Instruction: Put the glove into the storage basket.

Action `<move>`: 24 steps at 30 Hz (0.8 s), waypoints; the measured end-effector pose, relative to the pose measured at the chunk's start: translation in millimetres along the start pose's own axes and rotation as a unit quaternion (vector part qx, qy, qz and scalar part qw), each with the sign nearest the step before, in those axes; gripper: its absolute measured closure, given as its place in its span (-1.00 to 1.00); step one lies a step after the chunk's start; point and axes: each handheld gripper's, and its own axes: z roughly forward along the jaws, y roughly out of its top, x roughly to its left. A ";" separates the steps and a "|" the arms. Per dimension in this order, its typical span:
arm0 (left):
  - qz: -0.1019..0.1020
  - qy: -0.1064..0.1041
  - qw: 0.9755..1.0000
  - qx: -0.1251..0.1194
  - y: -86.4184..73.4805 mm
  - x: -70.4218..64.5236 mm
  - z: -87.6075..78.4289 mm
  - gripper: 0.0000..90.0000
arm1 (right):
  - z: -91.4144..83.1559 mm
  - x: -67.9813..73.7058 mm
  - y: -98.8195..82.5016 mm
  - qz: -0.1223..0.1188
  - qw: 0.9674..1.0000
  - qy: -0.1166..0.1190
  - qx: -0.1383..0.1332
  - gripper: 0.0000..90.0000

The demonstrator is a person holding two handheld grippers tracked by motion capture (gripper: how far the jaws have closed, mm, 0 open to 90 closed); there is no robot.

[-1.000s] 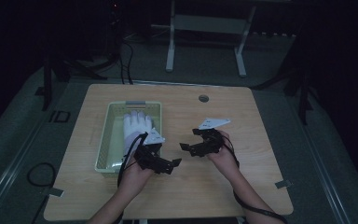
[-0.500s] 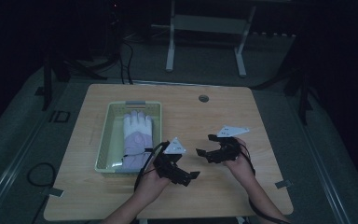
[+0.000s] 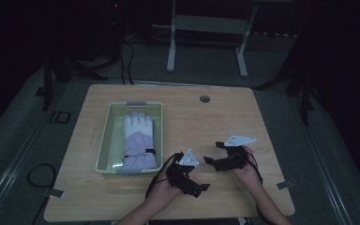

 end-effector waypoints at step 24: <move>0.008 -0.030 0.999 0.007 -24.5 -2.7 32.6 -0.97 | -18.2 -12.2 -46.2 0.010 1.000 -0.023 0.013 -0.70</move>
